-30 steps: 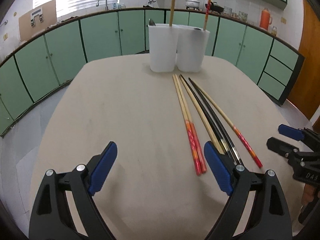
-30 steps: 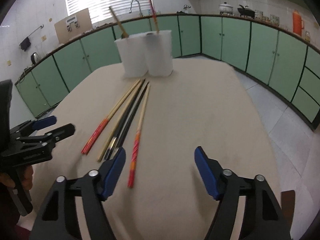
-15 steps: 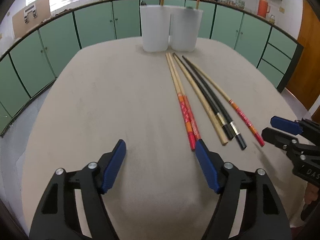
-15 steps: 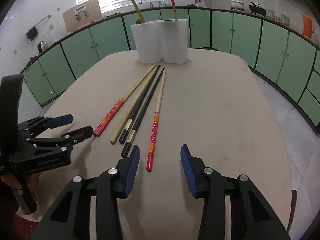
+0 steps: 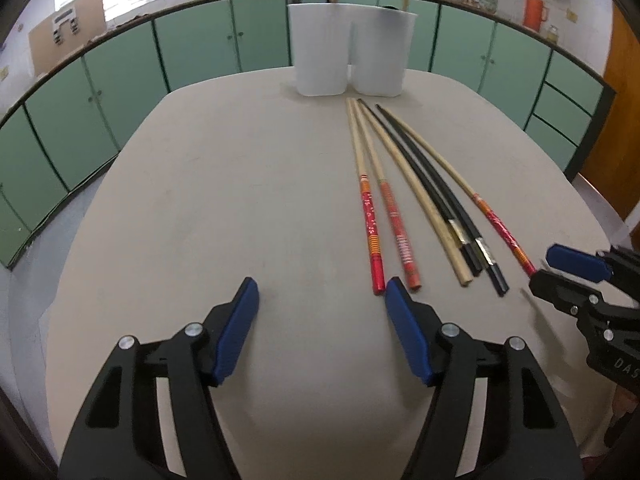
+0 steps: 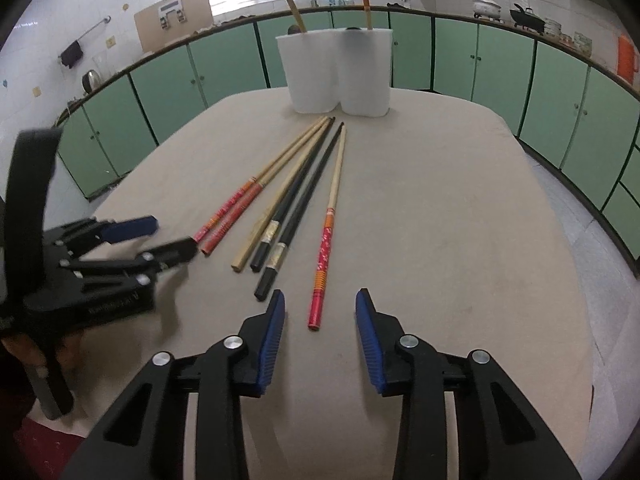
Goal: Organize utensils
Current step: 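Grasp a red-patterned chopstick with the left tool while the right grasps another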
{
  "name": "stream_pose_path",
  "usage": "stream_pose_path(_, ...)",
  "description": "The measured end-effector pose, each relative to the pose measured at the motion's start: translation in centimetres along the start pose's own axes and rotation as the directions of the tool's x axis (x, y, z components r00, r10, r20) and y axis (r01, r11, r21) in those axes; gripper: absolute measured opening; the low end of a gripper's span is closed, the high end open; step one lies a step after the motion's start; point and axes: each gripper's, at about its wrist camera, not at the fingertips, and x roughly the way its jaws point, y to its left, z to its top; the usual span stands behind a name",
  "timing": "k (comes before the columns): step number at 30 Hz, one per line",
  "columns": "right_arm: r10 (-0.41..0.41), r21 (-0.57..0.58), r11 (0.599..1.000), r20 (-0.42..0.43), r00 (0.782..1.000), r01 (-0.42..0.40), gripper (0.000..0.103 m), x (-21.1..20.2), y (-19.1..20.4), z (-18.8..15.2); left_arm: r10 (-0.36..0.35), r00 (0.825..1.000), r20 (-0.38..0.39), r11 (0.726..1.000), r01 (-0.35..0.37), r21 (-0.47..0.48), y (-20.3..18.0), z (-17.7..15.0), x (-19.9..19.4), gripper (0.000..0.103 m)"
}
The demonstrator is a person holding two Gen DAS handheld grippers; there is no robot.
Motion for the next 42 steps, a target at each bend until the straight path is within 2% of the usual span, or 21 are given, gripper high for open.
stream_pose_path(3, 0.006, 0.012, 1.000, -0.002, 1.000, -0.006, 0.037, 0.1, -0.4, -0.1, 0.000, 1.000, -0.001, 1.000, 0.000, -0.011, 0.5, -0.1, -0.3, 0.065)
stream_pose_path(5, 0.014, 0.009, 1.000, -0.007, 1.000, -0.014, 0.032, 0.1, -0.3, -0.1, -0.001, 1.000, 0.000, 1.000, 0.001, -0.009, 0.4, -0.2, -0.3, 0.063)
stream_pose_path(7, 0.023, 0.000, 1.000, -0.013, 1.000, -0.023, 0.027, 0.2, 0.0, -0.2, -0.003, 1.000, 0.003, 1.000, 0.003, -0.006, 0.2, -0.2, -0.3, 0.059)
stream_pose_path(12, 0.013, -0.027, 1.000, -0.013, 1.000, -0.013, 0.023, 0.3, 0.6, -0.3, -0.009, 1.000, 0.004, 1.000, 0.009, -0.005, -0.2, -0.2, -0.3, 0.053)
stream_pose_path(15, 0.007, -0.032, 0.999, -0.013, 1.000, -0.007, 0.015, 0.3, 0.7, -0.4, -0.015, 1.000, 0.007, 1.000, 0.015, -0.003, -0.4, -0.3, -0.4, 0.047)
stream_pose_path(23, -0.014, -0.061, 0.998, -0.011, 1.000, 0.013, 0.008, 0.3, 1.3, -0.6, -0.027, 1.000, 0.013, 1.000, 0.027, 0.009, -1.3, -0.3, -0.2, 0.033)
stream_pose_path(29, -0.013, -0.046, 0.999, -0.001, 1.000, 0.013, 0.007, 0.2, 1.2, -0.8, -0.020, 0.999, 0.025, 1.000, 0.020, 0.016, -1.8, -0.3, -0.2, 0.012)
stream_pose_path(30, -0.010, -0.042, 0.999, -0.002, 1.000, 0.010, 0.007, 0.1, 1.2, -0.7, -0.023, 0.999, 0.025, 1.000, 0.023, 0.013, -1.7, -0.2, -0.3, 0.006)
stream_pose_path(36, 0.000, -0.033, 0.999, 0.033, 0.999, 0.001, 0.007, -1.4, 0.6, 0.2, -0.037, 0.998, 0.049, 0.999, 0.037, 0.002, -1.2, 0.3, -1.6, 0.005)
stream_pose_path(42, 0.003, -0.025, 1.000, 0.106, 0.994, 0.000, 0.007, -4.6, -0.4, 2.6, -0.033, 0.989, 0.146, 0.999, 0.030, 0.025, -1.1, 2.4, -5.3, 0.005)
